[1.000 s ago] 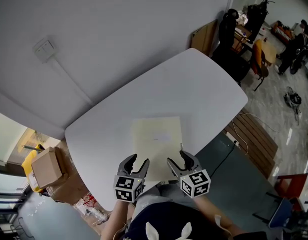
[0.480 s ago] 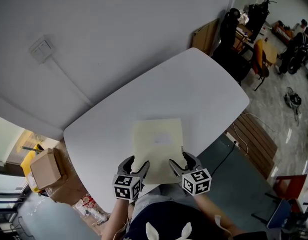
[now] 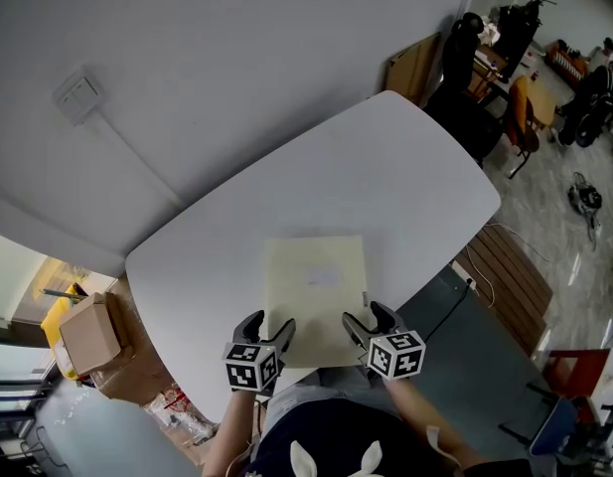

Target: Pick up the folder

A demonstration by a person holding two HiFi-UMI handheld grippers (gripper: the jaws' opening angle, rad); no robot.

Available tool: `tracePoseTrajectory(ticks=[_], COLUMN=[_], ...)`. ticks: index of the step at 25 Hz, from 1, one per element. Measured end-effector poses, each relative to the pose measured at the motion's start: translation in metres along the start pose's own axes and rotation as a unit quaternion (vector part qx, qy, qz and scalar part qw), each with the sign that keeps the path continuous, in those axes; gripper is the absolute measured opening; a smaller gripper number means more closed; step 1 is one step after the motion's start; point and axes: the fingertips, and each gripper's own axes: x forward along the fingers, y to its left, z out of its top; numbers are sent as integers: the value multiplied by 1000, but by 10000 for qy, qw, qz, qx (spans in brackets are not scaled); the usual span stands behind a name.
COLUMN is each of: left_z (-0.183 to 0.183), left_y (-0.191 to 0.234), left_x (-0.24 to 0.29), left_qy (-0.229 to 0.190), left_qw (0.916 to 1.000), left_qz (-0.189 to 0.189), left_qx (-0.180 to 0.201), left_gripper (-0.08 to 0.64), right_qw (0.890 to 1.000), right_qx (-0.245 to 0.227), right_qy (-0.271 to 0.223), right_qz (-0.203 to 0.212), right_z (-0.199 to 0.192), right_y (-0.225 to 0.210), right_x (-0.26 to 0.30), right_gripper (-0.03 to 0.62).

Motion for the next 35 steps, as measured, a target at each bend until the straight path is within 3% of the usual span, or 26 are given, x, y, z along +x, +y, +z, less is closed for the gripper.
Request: tracePoseTrajectory(ticks=[9,13,17,29,35], left_z=[-15,-26,-27,-36,-35], left_y=[12,12,12,16,17], left_x=[14,22,25,30,32], left_qy=[250,424,372,386,383], left_qw=[9991,9988,9991,9952,9937], left_qz=[-10,20,-3,-368,-490], left_qx=[-335,-225,-218,-822,-929], left_gripper=[310,311,311,318,322], right_qw=[9994,9979,9972,9867,9839], right_qx=[320,595,700,1549,1689], right_qy=[133,266,268,351,381], right_qz=[-19,-68,-38,350,448], right_z=[-15,-27,-31,-40,-40], right_y=[-11,-18,-20,-24,-25], right_x=[11,16,19,26,29], right_gripper=[293,293,295,303,307])
